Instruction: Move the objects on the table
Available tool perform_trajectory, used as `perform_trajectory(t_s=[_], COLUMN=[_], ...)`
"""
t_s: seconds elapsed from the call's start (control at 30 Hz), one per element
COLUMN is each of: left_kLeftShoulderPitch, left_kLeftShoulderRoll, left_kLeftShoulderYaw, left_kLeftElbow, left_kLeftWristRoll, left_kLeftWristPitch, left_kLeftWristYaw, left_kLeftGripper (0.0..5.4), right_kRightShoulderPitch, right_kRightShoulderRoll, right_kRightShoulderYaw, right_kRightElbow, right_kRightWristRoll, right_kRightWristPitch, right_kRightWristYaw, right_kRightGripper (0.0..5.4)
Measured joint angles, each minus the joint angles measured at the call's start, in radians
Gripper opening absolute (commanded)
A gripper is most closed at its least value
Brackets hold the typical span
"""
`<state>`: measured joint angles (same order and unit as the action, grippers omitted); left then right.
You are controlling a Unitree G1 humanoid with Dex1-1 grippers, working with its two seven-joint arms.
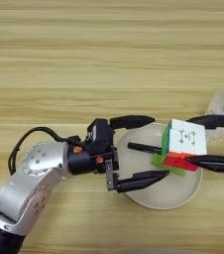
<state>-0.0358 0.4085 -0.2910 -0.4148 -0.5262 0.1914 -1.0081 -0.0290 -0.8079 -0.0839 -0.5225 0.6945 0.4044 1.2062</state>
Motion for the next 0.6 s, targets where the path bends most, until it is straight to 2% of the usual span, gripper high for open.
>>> perform_trajectory(t_s=[0.27, 0.6], left_kLeftShoulderPitch=[0.000, -0.001], left_kLeftShoulderRoll=[0.005, 0.005], left_kLeftShoulderYaw=[-0.030, -0.037], left_kLeftElbow=[-0.005, -0.004], left_kLeftWristRoll=[0.005, 0.010], left_kLeftWristPitch=[0.001, 0.000], left_kLeftWristYaw=[-0.008, -0.006], left_kLeftGripper=[5.40, 5.40], right_kRightShoulderPitch=[-0.005, -0.006], right_kRightShoulderRoll=[0.000, 0.000], right_kRightShoulderYaw=[0.006, 0.015], right_kRightElbow=[-0.023, -0.044], right_kRightWristRoll=[0.004, 0.018], right_kRightWristPitch=[0.003, 0.021], right_kRightWristYaw=[0.000, -0.005], right_kRightGripper=[3.32, 3.32])
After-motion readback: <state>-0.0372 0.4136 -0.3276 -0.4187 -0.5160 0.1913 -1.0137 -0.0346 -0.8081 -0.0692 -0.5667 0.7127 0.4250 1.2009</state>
